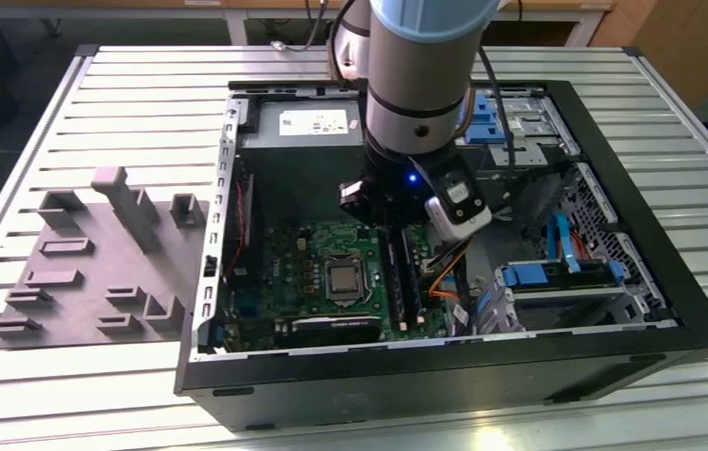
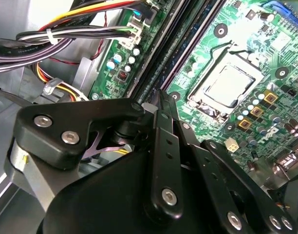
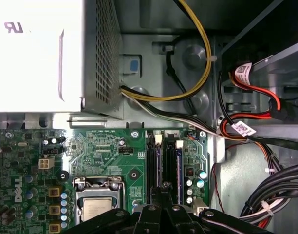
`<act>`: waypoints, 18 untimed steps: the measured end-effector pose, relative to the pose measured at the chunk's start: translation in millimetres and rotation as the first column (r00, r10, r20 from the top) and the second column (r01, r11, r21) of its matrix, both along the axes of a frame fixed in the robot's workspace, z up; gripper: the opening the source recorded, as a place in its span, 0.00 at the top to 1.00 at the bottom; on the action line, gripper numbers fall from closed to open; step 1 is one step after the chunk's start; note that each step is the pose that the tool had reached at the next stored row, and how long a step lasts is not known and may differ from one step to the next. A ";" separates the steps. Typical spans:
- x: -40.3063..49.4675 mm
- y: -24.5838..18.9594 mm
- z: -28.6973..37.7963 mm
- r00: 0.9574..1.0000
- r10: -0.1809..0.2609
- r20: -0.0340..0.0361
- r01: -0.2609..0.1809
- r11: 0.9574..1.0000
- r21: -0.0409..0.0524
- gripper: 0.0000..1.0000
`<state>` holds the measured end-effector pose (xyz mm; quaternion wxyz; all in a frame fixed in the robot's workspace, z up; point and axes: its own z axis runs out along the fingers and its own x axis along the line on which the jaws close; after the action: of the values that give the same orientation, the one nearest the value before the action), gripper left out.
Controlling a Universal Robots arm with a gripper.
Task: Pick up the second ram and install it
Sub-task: 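Press down the second ram until it locks into place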
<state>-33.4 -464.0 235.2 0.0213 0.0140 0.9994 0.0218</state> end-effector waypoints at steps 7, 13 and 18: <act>-0.9 2.6 0.0 1.000 0.000 0.000 0.000 1.000 0.000 0.89; -1.1 5.6 0.0 1.000 0.000 0.000 0.000 1.000 0.000 0.89; -1.1 7.8 0.0 1.000 0.000 0.000 0.000 1.000 0.000 0.89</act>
<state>-34.6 -456.2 235.2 0.0213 0.0140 0.9994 0.0218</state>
